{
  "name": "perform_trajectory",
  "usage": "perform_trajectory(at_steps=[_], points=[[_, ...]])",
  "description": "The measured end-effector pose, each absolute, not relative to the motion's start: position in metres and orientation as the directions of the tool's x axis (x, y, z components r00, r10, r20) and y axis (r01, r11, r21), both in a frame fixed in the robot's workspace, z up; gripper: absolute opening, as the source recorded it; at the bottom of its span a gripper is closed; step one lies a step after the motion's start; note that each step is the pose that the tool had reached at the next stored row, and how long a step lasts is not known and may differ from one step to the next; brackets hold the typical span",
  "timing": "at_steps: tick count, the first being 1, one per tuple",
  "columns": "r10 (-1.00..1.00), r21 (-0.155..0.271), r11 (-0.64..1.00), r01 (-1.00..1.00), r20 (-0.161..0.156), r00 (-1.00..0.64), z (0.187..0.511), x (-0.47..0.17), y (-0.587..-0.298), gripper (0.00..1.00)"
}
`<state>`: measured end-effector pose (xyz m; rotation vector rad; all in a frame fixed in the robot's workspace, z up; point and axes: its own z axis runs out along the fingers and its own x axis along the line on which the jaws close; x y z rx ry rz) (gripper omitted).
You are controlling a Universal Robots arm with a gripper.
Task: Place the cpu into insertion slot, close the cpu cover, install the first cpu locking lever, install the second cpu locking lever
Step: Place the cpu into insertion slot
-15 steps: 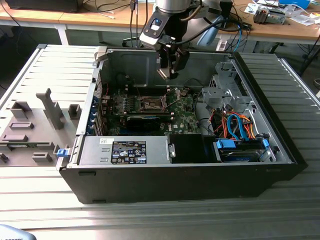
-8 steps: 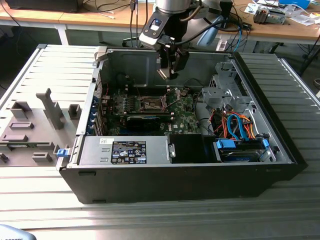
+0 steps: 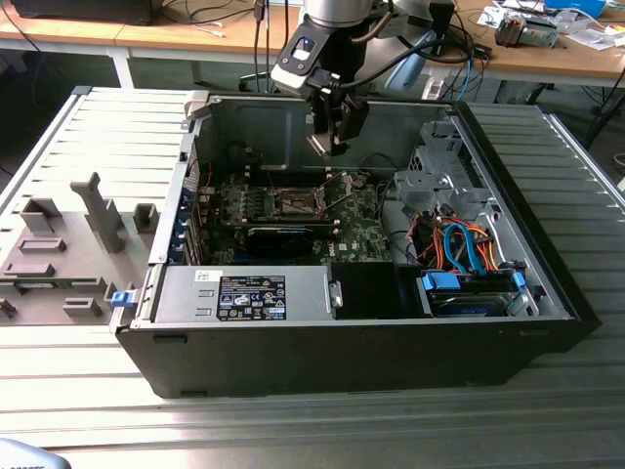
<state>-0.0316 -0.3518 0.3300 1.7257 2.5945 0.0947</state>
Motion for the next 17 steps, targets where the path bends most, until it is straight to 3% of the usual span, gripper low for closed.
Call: perform_trajectory(at_steps=[17], points=[[0.93, 0.064, 0.365, 0.929, 0.013, -0.367, 0.3281, -0.0316, -0.3518, 0.55]])
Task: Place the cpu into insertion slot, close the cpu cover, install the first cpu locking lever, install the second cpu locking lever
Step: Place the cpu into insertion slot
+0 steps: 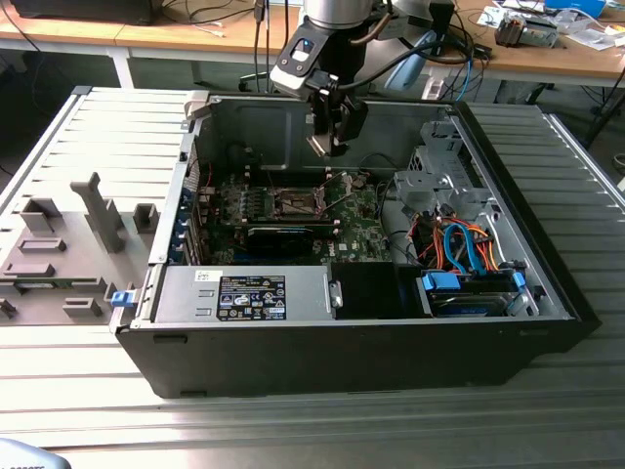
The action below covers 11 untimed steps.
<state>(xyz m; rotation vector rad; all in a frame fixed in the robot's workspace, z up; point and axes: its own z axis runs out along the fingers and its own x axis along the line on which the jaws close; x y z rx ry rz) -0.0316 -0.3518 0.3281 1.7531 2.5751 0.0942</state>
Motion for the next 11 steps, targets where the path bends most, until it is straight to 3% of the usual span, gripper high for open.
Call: perform_trajectory(at_steps=[11], points=[[0.954, 0.064, 0.298, 0.952, 0.013, -0.299, 0.3263, -0.0316, -0.3518, 0.55]])
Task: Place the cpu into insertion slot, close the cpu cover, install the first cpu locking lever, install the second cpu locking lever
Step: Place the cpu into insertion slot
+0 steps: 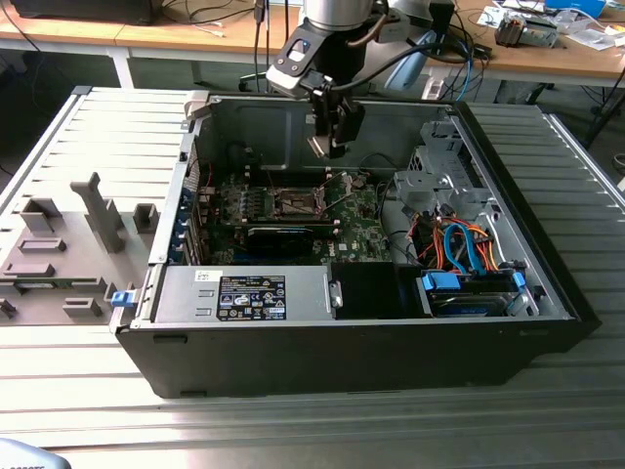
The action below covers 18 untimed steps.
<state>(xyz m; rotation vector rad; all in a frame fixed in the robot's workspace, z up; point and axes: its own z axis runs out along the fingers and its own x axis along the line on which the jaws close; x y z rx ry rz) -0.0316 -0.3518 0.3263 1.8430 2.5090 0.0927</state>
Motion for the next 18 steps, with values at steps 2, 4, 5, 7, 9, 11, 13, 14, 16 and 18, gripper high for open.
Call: perform_trajectory(at_steps=[2, 4, 5, 7, 9, 11, 13, 14, 16, 18], points=[[0.957, 0.064, 0.287, 0.956, 0.013, -0.289, 0.3261, -0.0316, -0.3518, 0.55], [0.961, 0.064, 0.276, 0.959, 0.013, -0.278, 0.3258, -0.0316, -0.3518, 0.55], [0.962, 0.064, 0.272, 0.96, 0.013, -0.273, 0.3256, -0.0316, -0.3518, 0.55], [0.966, 0.064, 0.257, 0.964, 0.013, -0.258, 0.3252, -0.0316, -0.3518, 0.55], [0.968, 0.064, 0.248, 0.967, 0.013, -0.249, 0.325, -0.0316, -0.3518, 0.55], [0.971, 0.064, 0.236, 0.97, 0.013, -0.238, 0.3247, -0.0316, -0.3518, 0.55], [0.974, 0.064, 0.225, 0.972, 0.013, -0.227, 0.3244, -0.0316, -0.3518, 0.55], [0.975, 0.064, 0.221, 0.973, 0.013, -0.222, 0.3242, -0.0316, -0.3518, 0.55], [0.977, 0.064, 0.21, 0.976, 0.013, -0.211, 0.3239, -0.0316, -0.3518, 0.55], [0.98, 0.064, 0.198, 0.978, 0.013, -0.2, 0.3235, -0.0316, -0.3518, 0.55]])
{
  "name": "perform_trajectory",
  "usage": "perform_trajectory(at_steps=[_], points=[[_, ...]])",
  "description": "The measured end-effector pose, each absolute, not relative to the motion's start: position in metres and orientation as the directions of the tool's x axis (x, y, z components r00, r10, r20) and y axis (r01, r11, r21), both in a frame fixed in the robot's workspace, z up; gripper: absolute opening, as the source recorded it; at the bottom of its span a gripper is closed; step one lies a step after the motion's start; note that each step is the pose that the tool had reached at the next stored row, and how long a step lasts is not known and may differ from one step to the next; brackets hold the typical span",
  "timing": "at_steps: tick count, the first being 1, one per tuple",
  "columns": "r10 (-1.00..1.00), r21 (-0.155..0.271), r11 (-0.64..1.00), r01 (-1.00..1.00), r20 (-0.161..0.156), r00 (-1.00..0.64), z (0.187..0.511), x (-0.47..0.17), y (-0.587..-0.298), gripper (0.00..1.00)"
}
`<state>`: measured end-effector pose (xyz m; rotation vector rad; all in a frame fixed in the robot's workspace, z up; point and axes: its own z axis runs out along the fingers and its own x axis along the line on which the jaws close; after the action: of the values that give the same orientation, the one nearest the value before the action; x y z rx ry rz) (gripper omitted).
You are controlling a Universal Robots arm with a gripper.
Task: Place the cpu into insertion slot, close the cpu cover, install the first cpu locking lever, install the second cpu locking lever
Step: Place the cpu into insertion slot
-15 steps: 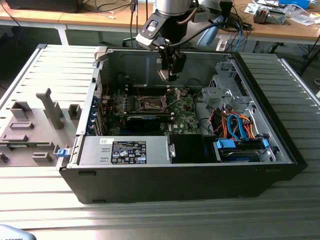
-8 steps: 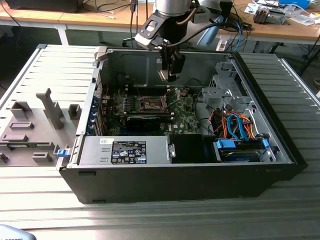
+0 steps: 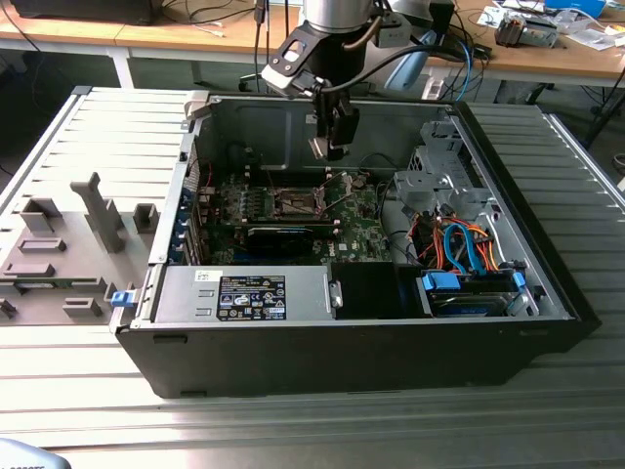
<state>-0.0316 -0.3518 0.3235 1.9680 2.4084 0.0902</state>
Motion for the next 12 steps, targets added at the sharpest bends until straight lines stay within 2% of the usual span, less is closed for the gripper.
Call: perform_trajectory(at_steps=[12], points=[[0.984, 0.064, 0.179, 0.982, 0.013, -0.18, 0.3223, -0.0316, -0.3518, 0.55]])
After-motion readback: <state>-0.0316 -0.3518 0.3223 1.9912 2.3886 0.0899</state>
